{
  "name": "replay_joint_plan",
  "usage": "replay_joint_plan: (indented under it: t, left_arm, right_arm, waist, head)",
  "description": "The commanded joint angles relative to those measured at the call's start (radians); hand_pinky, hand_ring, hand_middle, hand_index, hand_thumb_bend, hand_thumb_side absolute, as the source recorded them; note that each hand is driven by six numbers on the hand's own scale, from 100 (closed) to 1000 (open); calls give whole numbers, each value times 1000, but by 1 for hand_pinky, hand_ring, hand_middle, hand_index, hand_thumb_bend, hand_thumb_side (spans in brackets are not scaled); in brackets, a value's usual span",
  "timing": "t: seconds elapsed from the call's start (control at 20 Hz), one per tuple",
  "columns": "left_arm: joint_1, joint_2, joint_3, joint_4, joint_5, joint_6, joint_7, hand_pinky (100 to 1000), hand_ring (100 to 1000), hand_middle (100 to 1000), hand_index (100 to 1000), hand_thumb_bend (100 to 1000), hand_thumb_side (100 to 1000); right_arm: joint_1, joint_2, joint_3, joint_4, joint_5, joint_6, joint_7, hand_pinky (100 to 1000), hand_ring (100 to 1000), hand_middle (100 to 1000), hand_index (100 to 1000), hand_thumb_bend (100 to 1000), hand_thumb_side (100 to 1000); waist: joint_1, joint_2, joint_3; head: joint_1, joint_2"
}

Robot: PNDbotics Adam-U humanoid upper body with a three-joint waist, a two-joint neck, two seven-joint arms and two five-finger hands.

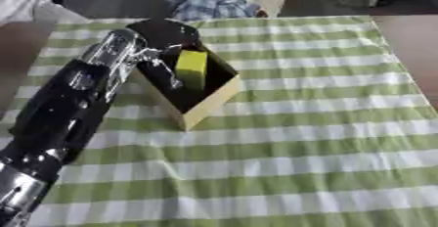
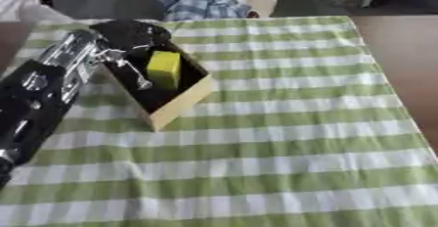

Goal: Pick up objects on the table and place them in the box.

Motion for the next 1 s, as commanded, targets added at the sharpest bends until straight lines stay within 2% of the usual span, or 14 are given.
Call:
replay_joint_plan:
  t: [0.05, 0.25, 0.35, 0.4, 0.45, 0.5, 0.55, 0.7, 1.0]
  left_arm:
    - [-22, 4, 9, -23, 16, -7, -2, 801, 914, 907, 921, 452, 399]
    - [-21, 1, 8, -27, 35, -20, -16, 792, 905, 906, 930, 428, 391]
    - [-21, 1, 10, -30, 46, -18, -21, 782, 899, 900, 928, 381, 369]
    - [-21, 1, 12, -35, 56, -13, -21, 761, 887, 886, 919, 319, 334]
    - [-21, 2, 14, -46, 69, -5, -19, 759, 886, 885, 918, 309, 330]
    - [-21, 2, 14, -61, 87, 1, -20, 745, 878, 874, 910, 249, 303]
    - [-22, 4, 13, -80, 110, 4, -25, 740, 874, 870, 908, 226, 294]
    - [-25, 23, 4, -173, 206, 10, -60, 710, 855, 839, 889, 112, 250]
    - [-16, 85, -16, -429, 427, 76, -145, 671, 832, 800, 840, 100, 245]
  right_arm:
    - [-5, -17, -7, -15, -6, -1, 2, 584, 579, 595, 758, 100, 743]
    - [-6, -17, -6, -15, -6, -2, 2, 584, 578, 594, 758, 100, 743]
    - [-5, -18, -6, -15, -6, -2, 2, 584, 578, 594, 758, 100, 743]
    - [-6, -18, -6, -15, -6, -2, 2, 584, 579, 594, 758, 100, 742]
    - [-6, -18, -6, -15, -6, -1, 2, 584, 579, 594, 758, 100, 742]
    - [-6, -18, -6, -15, -6, -1, 3, 585, 579, 594, 758, 100, 742]
    - [-6, -19, -5, -15, -6, -2, 3, 585, 579, 594, 758, 100, 741]
    - [-5, -20, -5, -15, -5, -1, 3, 585, 580, 594, 758, 100, 740]
    - [-5, -26, -3, -15, -2, -2, 3, 589, 582, 596, 758, 100, 737]
  waist:
    - [-2, -23, -1]
    - [-1, -24, -1]
    - [-2, -24, -1]
    - [-2, -25, -1]
    - [-2, -25, 0]
    - [-2, -26, 0]
    - [-2, -27, 0]
    - [-1, -31, 2]
    - [3, -42, 8]
  head:
    - [1, -3]
    - [0, -2]
    - [0, -1]
    - [0, 0]
    - [-1, 0]
    - [-2, 0]
    - [-3, 0]
    - [-4, 1]
    - [-7, 4]
